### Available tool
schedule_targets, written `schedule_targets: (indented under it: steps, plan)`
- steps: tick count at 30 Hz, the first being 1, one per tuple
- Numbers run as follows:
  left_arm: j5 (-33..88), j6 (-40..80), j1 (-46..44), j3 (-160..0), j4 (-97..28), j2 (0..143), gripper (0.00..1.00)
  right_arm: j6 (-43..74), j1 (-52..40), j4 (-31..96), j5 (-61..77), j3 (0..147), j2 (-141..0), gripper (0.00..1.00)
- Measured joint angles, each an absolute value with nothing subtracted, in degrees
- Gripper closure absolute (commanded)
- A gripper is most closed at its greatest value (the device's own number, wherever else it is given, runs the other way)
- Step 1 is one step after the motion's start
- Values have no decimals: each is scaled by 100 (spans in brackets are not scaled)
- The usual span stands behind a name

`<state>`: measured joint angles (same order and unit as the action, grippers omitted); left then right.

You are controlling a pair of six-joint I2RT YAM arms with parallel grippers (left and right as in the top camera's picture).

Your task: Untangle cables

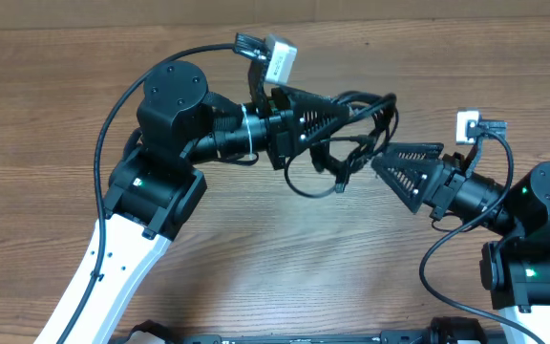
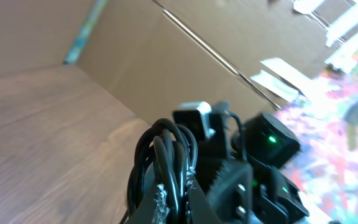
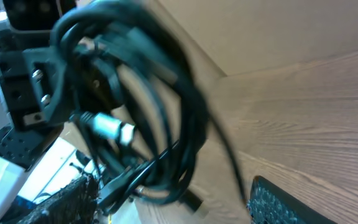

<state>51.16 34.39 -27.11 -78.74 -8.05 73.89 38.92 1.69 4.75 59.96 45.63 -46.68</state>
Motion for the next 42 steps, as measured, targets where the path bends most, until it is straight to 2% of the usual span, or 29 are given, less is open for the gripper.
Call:
schedule_targets:
  steps: [8, 11, 15, 20, 23, 25, 32, 38, 42]
  plan:
    - [5443, 3439, -3000, -7874, -786, 7389, 96, 3898, 167, 471, 5717, 4563, -4840, 24]
    - [5406, 3439, -3135, -7874, -805, 7435, 96, 3896, 154, 471, 5747, 4563, -5212, 37]
    - [5398, 3439, -3166, -7874, -827, 7544, 96, 3898, 126, 443, 5865, 4569, -5487, 45]
    - [5413, 3439, -3166, -7874, -829, 7564, 96, 3896, 113, 438, 5852, 4569, -5513, 44]
    - [5450, 3439, -3166, -7872, -722, 7566, 96, 3892, 113, 432, 5846, 4576, -5513, 34]
    - [5446, 3439, -3164, -7872, -596, 7566, 96, 3894, 113, 438, 5872, 4576, -5520, 31]
    - [5430, 3291, -3063, -7874, -467, 7564, 96, 3898, 123, 84, 6222, 4571, -5629, 29]
    - [5450, 2574, -2698, -7874, -471, 7550, 96, 3898, 141, -108, 6471, 4571, -5610, 29]
    - [5548, 1638, -2484, -7874, -491, 7550, 96, 3898, 141, -239, 6549, 4571, -5474, 29]
